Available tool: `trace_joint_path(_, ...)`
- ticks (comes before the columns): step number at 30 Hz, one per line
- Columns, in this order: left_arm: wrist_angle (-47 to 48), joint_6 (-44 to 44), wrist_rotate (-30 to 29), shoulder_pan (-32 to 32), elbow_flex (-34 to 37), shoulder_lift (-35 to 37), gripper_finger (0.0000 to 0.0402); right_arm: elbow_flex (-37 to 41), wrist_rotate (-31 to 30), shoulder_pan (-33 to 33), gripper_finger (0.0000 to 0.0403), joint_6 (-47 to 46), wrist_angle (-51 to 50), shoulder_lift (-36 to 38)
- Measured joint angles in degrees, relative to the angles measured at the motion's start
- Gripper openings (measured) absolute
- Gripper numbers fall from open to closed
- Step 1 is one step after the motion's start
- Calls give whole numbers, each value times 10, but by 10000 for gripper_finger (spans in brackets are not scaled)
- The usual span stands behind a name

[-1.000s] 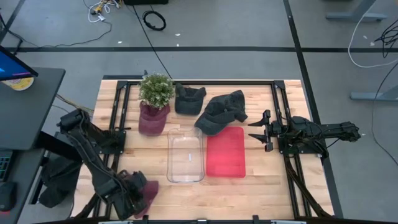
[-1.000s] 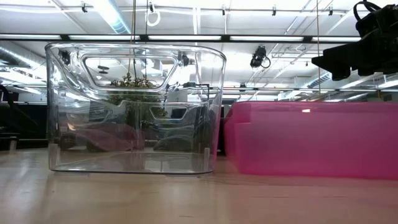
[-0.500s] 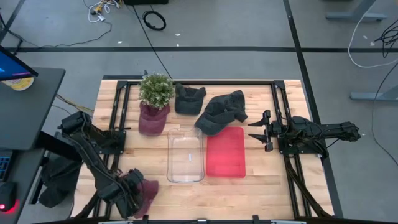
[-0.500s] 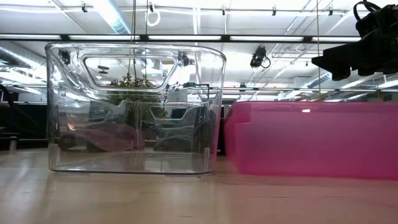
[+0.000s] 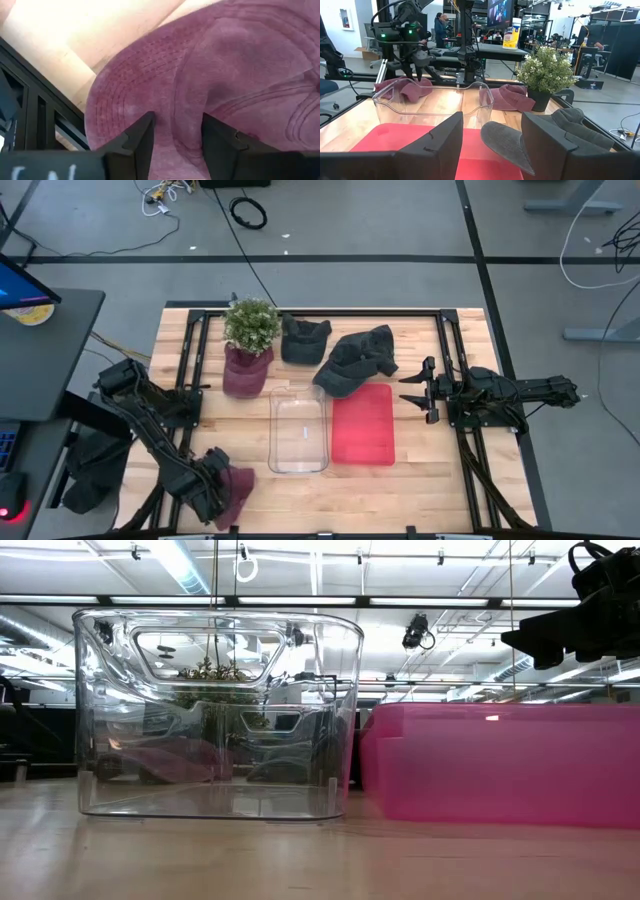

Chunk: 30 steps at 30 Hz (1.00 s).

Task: Pick & Place hat
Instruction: Put the bottom red cap into the transparent bin

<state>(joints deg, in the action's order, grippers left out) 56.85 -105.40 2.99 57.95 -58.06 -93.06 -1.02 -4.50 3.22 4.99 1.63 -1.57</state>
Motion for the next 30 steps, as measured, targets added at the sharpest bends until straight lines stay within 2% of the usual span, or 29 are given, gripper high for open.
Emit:
trace_joint_path(3,-9,27,5,0,3,0,120,0,0,0,205,0,0,0)
trace_joint_path(7,-41,92,10,-3,3,0,26,0,0,0,205,0,0,0)
trace_joint_path(8,-46,105,13,-4,3,0,17,0,0,0,205,0,0,0)
trace_joint_path(18,10,222,13,-26,-55,0,6,0,0,0,205,0,0,0)
trace_joint_path(30,211,418,-22,-79,-168,0,7,0,0,0,205,0,0,0)
